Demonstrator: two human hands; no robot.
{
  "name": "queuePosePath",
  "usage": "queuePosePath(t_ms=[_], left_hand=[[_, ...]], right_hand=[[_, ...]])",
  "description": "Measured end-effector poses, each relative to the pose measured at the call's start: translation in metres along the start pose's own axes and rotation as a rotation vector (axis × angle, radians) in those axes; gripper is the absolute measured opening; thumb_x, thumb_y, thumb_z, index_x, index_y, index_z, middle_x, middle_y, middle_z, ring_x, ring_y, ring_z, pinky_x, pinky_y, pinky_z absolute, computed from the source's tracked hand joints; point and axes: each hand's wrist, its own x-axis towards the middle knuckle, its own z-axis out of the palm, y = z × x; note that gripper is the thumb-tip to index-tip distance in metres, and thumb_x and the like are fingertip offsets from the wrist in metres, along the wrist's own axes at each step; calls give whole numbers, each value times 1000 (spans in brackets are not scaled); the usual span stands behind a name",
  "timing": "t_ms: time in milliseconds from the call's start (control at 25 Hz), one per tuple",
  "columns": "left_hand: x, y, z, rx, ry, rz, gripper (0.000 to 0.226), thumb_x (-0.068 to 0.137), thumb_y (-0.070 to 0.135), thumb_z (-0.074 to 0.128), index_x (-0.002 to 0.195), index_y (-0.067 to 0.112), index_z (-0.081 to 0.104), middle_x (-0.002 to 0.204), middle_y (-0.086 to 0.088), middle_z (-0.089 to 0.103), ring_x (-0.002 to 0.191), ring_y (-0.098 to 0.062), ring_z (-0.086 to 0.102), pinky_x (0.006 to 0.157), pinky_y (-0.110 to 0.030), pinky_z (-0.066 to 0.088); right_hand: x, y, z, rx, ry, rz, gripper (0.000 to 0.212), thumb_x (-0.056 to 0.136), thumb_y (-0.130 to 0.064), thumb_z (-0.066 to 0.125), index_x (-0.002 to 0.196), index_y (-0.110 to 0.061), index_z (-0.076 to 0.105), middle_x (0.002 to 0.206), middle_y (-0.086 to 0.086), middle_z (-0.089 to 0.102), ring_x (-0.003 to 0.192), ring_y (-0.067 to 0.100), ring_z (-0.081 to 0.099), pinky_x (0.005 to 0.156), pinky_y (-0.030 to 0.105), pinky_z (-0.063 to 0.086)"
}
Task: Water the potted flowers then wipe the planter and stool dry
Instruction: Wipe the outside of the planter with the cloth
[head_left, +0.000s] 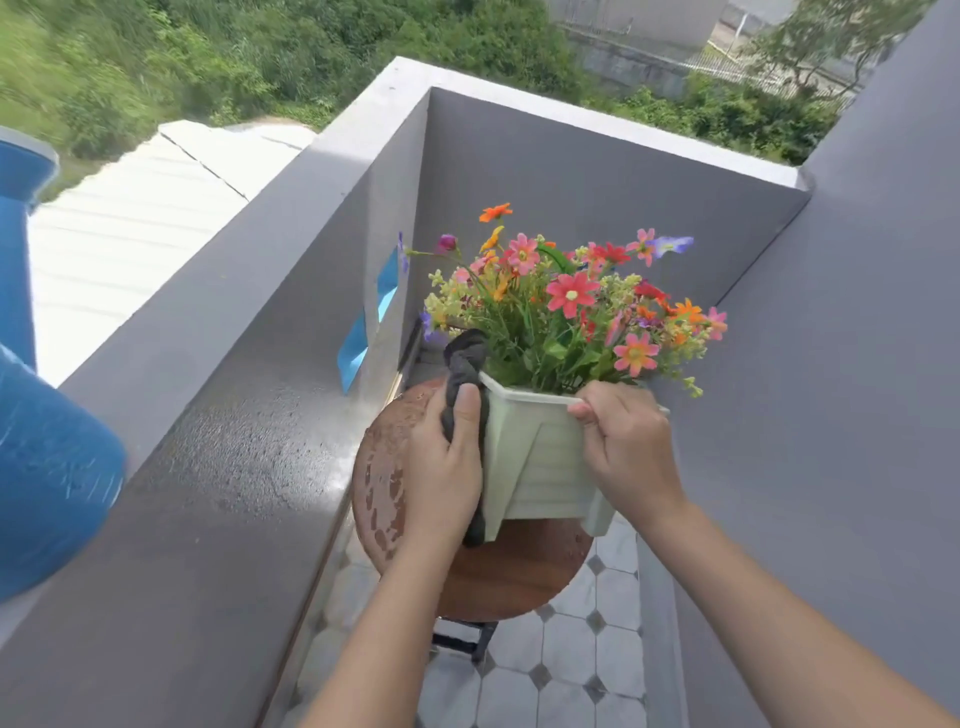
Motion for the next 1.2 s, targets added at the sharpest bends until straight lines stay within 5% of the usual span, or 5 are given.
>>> queuePosePath(t_ms=[320,520,640,880,1200], left_hand=[[49,-43,21,112,14,-142,47,97,43,38,121,8,58,111,-9,66,108,-27,55,92,-40,41],[-4,-23,10,79,-22,80,33,95,37,47,115,17,66,75,14,63,71,4,54,66,-6,38],[-19,-22,11,142,-67,276,43,92,32,52,126,7,59,99,-4,71,83,2,58,72,3,34],[16,-32,23,93,-58,48,48,95,39,45,130,8,56,127,-13,61,122,-25,52,95,-24,35],[-17,-36,17,287,-258,813,39,97,39,42,130,19,49,140,-8,38,132,-20,37,110,-16,27]], right_hand=[[-21,3,-10,0,49,69,58,100,-36,23,68,0,56,61,12,58,66,15,41,61,19,20],[-15,12,-6,-1,65,141,58,100,-36,22,69,0,54,61,13,57,65,16,40,60,27,26],[-14,22,-11,20,49,150,58,99,-38,20,68,-1,51,59,10,52,62,15,38,58,24,21],[-17,24,-16,65,14,130,56,99,-39,21,67,-3,49,61,2,47,62,13,38,59,22,20],[-19,35,-23,108,33,245,56,98,-41,21,64,-2,44,58,0,36,56,7,26,54,19,17]])
